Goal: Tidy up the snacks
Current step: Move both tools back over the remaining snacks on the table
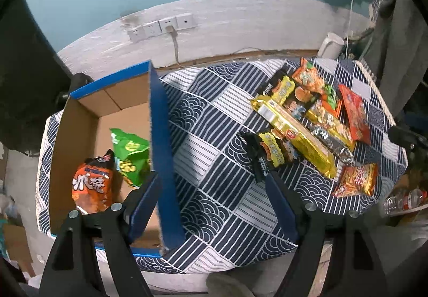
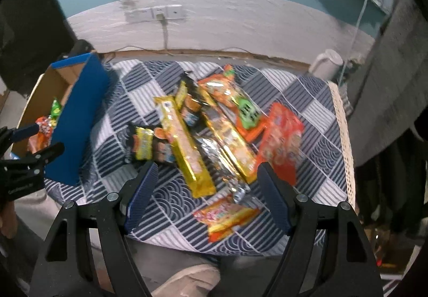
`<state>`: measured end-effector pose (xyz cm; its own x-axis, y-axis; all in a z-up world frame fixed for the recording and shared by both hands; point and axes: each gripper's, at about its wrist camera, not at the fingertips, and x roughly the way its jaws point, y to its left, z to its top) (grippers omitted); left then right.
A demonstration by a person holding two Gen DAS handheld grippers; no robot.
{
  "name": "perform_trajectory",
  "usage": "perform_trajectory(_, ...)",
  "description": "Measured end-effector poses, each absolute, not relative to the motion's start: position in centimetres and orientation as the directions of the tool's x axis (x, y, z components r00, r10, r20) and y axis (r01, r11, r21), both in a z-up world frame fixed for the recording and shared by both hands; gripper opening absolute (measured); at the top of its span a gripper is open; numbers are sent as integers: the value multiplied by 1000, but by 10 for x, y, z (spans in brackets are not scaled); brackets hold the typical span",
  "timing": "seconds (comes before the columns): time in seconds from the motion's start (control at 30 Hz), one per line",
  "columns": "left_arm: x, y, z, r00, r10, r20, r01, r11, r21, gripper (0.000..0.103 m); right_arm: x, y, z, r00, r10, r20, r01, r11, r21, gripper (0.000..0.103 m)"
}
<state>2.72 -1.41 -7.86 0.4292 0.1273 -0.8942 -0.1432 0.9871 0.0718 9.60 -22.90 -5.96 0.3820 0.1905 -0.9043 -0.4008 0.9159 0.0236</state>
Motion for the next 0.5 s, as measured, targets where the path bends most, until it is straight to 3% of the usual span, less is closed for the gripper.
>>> perform_trajectory(0.5, 47, -45, -109, 370, 120, -921, -89, 992, 94, 81, 98, -263, -99, 307, 130, -943, -345, 939, 17, 77)
